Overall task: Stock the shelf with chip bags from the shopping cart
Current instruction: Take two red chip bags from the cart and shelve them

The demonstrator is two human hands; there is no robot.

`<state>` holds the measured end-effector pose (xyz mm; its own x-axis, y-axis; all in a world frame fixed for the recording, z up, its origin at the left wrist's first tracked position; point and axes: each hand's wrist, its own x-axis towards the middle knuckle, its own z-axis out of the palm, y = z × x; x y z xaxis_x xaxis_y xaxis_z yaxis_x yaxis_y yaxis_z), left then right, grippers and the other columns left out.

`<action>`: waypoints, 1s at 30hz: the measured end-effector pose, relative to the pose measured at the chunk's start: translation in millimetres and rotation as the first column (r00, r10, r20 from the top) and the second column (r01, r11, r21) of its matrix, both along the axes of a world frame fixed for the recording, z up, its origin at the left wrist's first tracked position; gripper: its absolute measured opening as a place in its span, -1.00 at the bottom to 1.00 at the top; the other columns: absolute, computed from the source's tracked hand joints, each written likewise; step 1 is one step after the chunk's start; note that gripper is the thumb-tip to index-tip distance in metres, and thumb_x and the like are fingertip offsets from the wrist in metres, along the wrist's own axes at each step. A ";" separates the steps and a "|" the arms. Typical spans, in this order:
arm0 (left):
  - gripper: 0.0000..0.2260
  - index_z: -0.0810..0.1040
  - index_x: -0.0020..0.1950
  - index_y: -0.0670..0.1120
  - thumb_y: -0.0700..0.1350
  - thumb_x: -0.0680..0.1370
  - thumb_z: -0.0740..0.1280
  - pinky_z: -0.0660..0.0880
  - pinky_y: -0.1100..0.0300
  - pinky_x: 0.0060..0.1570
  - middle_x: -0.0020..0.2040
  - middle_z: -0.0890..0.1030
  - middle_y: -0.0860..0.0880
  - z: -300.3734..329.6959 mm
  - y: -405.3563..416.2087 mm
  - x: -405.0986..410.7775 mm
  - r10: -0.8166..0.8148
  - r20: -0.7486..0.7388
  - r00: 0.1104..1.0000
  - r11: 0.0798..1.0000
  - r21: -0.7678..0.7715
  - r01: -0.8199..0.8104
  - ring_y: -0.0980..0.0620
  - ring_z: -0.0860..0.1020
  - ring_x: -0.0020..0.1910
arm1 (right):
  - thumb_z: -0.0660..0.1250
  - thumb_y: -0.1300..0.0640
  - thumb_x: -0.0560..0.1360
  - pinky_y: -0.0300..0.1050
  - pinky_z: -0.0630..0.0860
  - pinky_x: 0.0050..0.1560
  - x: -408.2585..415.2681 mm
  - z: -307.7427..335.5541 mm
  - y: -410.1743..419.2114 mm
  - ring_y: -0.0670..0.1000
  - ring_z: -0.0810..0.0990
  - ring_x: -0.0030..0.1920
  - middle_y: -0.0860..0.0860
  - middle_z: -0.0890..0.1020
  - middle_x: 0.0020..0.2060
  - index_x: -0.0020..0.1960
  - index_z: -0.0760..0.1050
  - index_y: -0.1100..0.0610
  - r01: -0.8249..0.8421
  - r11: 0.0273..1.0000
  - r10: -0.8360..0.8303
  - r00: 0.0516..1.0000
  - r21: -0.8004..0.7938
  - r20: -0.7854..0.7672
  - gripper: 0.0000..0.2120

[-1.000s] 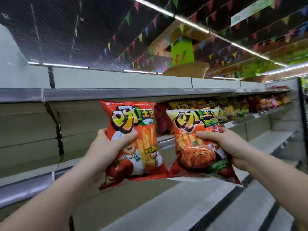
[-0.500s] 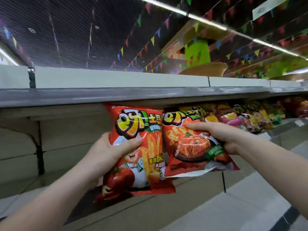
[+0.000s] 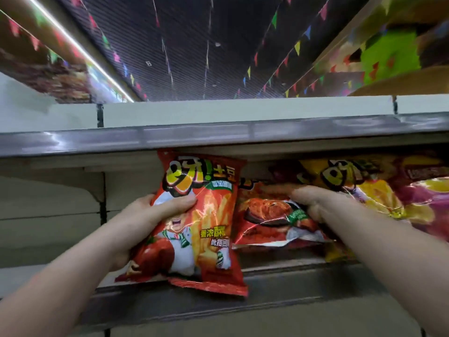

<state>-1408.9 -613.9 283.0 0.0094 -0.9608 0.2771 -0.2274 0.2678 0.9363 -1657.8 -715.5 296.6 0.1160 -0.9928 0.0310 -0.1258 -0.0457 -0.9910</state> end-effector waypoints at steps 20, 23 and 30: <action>-0.47 0.63 0.03 -0.19 0.08 0.16 0.45 0.58 0.06 -0.10 -0.12 0.70 -0.22 -0.5 -19.8 -34.7 0.090 -0.017 0.996 0.985 0.146 -0.087 -0.13 0.69 -0.25 | 0.46 0.18 0.41 0.02 0.44 0.23 26.6 -16.4 -96.9 0.17 0.49 0.22 0.16 0.51 0.21 0.30 0.41 0.33 0.210 0.906 -0.155 0.973 -0.367 0.174 -0.48; -0.46 0.63 0.02 -0.18 0.11 0.16 0.45 0.57 0.06 -0.10 -0.11 0.70 -0.20 -2.1 -32.6 -42.0 0.043 -0.016 0.999 0.987 0.159 -0.040 -0.13 0.69 -0.22 | 0.43 0.08 0.44 0.06 0.40 0.29 27.4 -20.9 -103.6 0.18 0.45 0.28 0.17 0.48 0.29 0.37 0.36 0.30 0.216 0.887 -0.202 0.976 -0.408 0.077 -0.41; -0.54 0.61 0.01 -0.18 0.07 0.24 0.47 0.61 0.05 -0.12 -0.16 0.71 -0.17 -2.3 -68.4 -53.8 0.030 -0.064 0.997 0.981 0.192 -0.017 -0.12 0.68 -0.22 | 0.20 0.08 0.57 -0.04 0.49 -0.04 31.1 -8.8 -74.9 0.20 0.55 0.10 0.23 0.55 0.17 0.29 0.43 0.27 0.254 0.893 -0.259 0.965 -0.371 0.039 -0.63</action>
